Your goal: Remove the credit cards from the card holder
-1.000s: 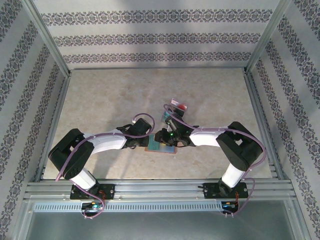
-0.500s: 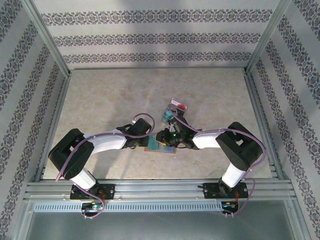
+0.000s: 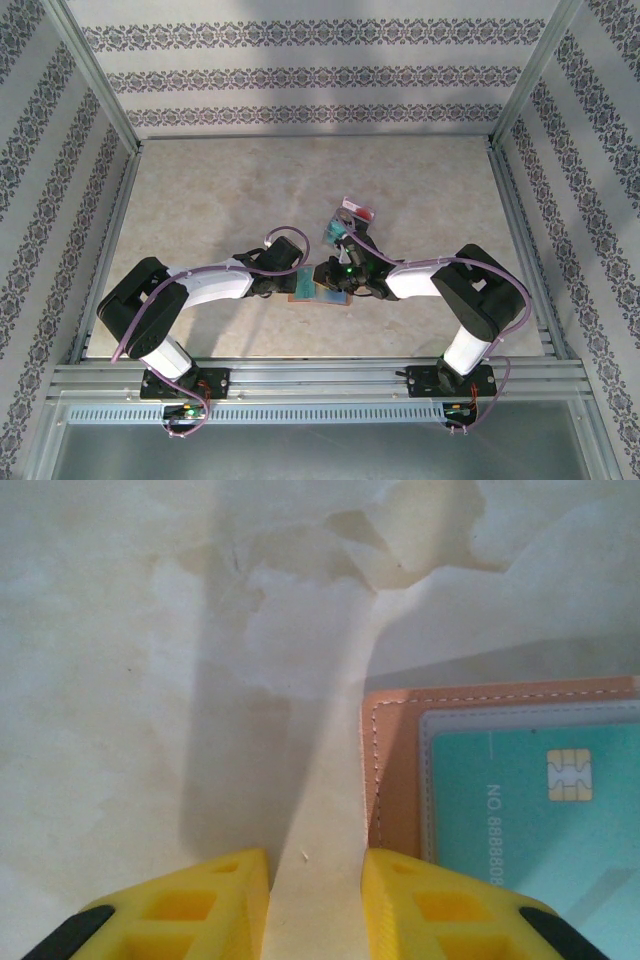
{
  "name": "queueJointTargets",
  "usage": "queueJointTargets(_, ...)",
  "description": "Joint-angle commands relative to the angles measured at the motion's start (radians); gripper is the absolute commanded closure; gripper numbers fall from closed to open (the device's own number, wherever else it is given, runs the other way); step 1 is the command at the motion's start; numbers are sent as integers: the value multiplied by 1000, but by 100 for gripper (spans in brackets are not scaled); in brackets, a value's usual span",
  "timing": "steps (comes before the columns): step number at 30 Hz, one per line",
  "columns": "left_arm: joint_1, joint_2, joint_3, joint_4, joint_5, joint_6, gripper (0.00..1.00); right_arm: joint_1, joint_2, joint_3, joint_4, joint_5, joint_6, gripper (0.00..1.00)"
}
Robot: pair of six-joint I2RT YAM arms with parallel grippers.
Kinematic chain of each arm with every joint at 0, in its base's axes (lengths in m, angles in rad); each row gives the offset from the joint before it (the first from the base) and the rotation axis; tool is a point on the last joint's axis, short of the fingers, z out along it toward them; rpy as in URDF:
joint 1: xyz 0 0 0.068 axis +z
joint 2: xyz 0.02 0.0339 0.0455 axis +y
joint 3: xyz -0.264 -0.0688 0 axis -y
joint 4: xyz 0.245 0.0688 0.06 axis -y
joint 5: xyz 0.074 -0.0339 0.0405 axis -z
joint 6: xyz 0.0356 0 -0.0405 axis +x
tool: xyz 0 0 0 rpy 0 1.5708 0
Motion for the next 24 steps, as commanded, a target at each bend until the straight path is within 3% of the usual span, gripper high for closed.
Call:
queueJointTargets(1,-20,46,-1,23,121,-24,69,-5,-20,-13,55,-32,4,90)
queueJointTargets(24,-20,-5,39,-13,78,-20,69,-51,-81,-44,-25,-18,-35,93)
